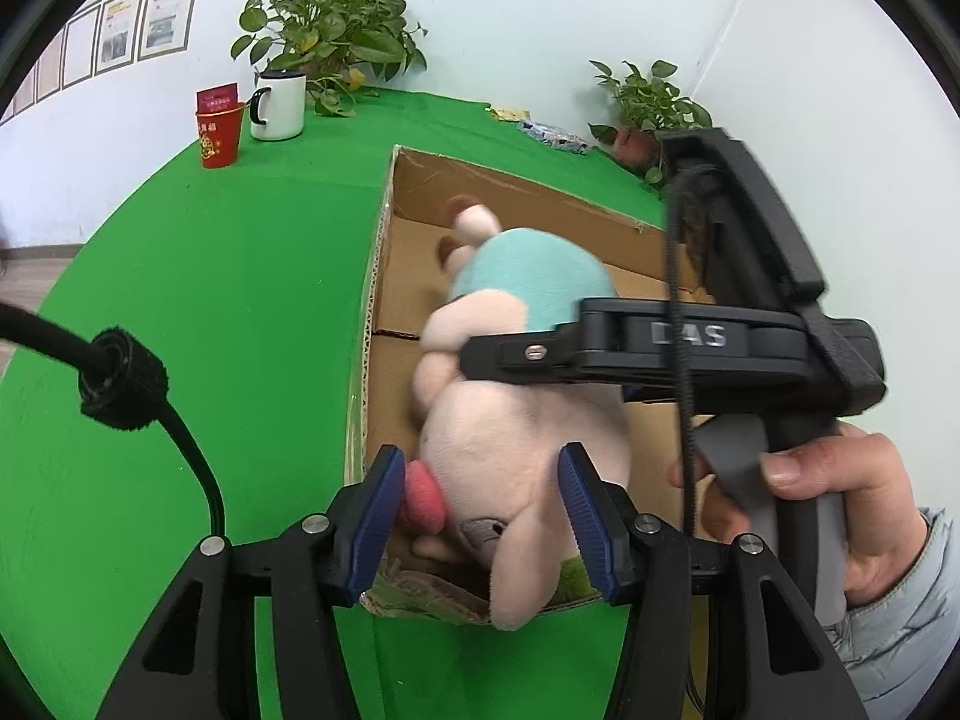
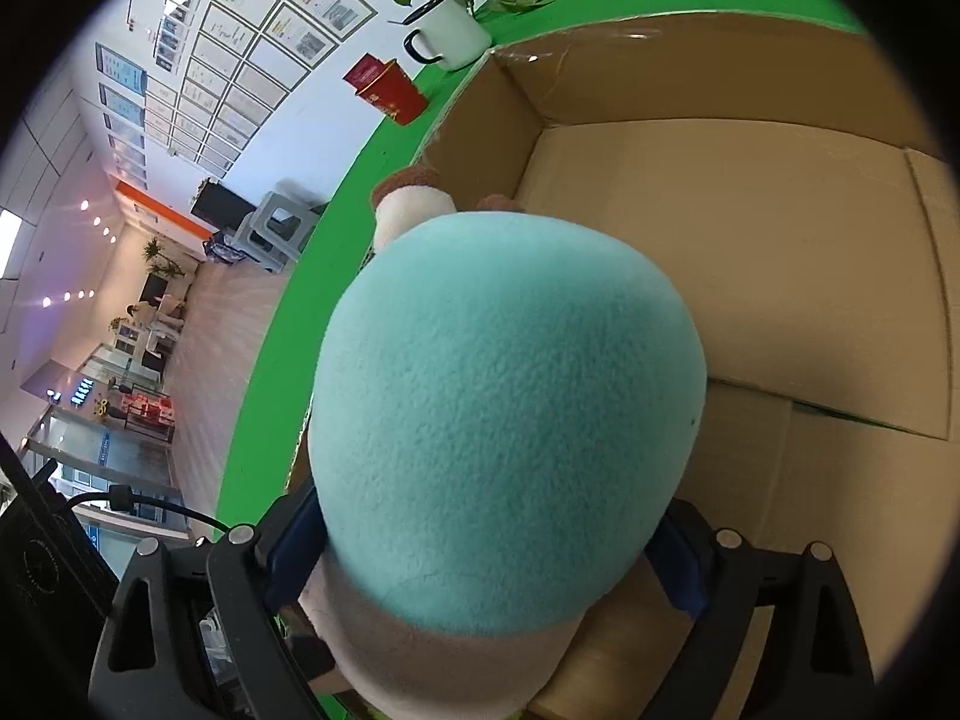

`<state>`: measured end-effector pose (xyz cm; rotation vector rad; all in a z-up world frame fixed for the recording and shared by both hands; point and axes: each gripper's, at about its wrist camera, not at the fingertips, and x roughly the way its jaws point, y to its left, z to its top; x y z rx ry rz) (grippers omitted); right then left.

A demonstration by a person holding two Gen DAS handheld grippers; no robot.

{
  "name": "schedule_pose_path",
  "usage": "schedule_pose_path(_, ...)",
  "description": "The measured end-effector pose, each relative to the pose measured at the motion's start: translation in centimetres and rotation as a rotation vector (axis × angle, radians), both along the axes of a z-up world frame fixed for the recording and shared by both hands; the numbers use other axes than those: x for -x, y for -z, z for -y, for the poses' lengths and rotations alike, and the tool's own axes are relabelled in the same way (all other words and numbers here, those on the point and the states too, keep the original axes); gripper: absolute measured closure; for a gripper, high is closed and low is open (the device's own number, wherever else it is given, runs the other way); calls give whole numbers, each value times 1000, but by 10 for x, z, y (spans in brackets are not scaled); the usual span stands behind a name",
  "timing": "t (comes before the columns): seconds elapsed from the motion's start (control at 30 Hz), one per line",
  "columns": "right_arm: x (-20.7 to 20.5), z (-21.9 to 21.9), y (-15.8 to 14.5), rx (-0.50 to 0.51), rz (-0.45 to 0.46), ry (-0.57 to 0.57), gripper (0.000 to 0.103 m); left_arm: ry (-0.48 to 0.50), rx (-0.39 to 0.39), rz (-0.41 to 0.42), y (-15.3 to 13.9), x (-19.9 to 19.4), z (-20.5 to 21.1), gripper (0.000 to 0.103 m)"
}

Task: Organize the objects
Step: 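Lower the plush pig into the box corner and open the right gripper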

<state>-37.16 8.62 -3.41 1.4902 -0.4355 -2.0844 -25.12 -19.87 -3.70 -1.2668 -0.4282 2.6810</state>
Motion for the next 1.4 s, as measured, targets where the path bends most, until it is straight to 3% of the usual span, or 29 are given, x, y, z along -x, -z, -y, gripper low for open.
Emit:
schedule_pose_path(0.2, 11, 9, 10, 21, 19, -4, 11, 0, 27, 13, 0, 0, -7, 53)
schedule_pose_path(0.3, 20, 22, 14, 89, 77, -43, 11, -12, 40, 10, -4, -5, -9, 56)
schedule_pose_path(0.5, 25, 23, 22, 122, 118, -29, 11, -2, 115, -93, -32, -22, -23, 56)
schedule_pose_path(0.57, 25, 23, 22, 126, 121, -26, 11, 13, 144, -47, -22, -11, -30, 56)
schedule_pose_path(0.63, 25, 21, 23, 131, 127, -19, 11, -2, 122, 13, -9, -1, -27, 55)
schedule_pose_path(0.73, 25, 13, 23, 147, 128, -2, 10, -3, 94, 13, -3, 0, -25, 54)
schedule_pose_path(1.07, -3, 3, -11, 116, 17, -30, 8, 11, 121, 39, -10, -1, -30, 56)
schedule_pose_path(1.23, -33, -7, -35, 11, -123, 38, 8, 0, 148, -8, -23, -18, -26, 56)
schedule_pose_path(1.4, -95, -24, -59, -187, -306, 142, 8, -11, 176, -112, -45, -47, -22, 51)
